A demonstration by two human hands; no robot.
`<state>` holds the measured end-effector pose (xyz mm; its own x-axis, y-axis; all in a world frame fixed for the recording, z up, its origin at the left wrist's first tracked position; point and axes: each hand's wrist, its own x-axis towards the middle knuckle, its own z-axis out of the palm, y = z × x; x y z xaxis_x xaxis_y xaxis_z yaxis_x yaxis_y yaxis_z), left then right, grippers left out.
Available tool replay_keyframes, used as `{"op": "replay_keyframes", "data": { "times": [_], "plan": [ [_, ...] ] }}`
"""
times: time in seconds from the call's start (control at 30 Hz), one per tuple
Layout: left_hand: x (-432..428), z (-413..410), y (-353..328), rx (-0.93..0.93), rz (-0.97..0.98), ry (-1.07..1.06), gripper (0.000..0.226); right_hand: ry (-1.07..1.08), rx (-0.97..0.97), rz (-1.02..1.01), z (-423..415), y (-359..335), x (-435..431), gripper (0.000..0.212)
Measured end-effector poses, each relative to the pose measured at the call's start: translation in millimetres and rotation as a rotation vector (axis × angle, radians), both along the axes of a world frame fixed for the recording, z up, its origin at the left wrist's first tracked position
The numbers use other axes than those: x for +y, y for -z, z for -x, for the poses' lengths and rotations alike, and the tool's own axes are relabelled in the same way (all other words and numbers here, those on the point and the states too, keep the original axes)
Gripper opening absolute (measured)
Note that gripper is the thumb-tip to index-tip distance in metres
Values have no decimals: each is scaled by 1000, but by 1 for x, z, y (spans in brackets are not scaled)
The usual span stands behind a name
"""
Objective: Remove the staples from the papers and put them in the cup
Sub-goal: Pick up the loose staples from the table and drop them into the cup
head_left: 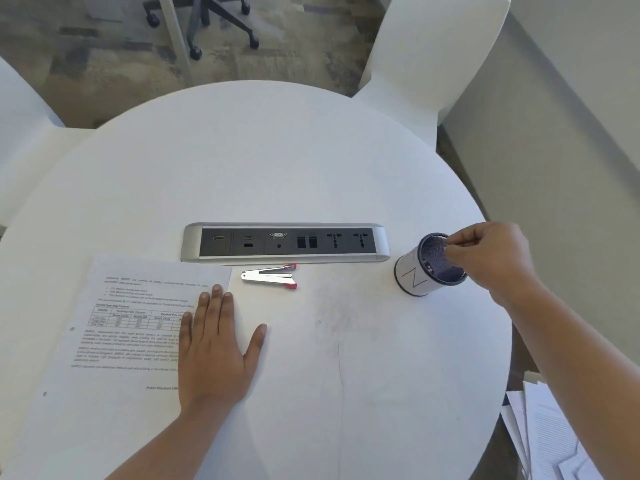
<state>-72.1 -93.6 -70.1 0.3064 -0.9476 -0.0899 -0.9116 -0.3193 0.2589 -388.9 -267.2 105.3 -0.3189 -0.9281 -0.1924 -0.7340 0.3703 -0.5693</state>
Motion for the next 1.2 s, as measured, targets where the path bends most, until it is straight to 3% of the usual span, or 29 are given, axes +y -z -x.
{"op": "replay_keyframes", "data": {
  "times": [0.23,0.4,0.5,0.6,0.7,0.9,1.2],
  "plan": [
    [-1,0,0,-2,5,0,84,-140,107,-40,13,18,-7,27],
    [-4,1,-2,7,5,0,85,-193,117,70,-6,11,5,11],
    [-4,2,-2,8,0,0,84,-363,108,87,-40,18,27,10],
    [-2,1,-2,11,-5,-9,83,-611,183,-58,-80,50,55,13],
    [-2,1,-3,21,2,-15,83,-721,306,-217,-107,87,73,16],
    [-2,1,-2,36,-2,-17,82,-773,484,-197,-125,116,86,24],
    [0,0,-1,46,-2,-16,83,-815,553,-207,-141,107,86,36]
  ]
}}
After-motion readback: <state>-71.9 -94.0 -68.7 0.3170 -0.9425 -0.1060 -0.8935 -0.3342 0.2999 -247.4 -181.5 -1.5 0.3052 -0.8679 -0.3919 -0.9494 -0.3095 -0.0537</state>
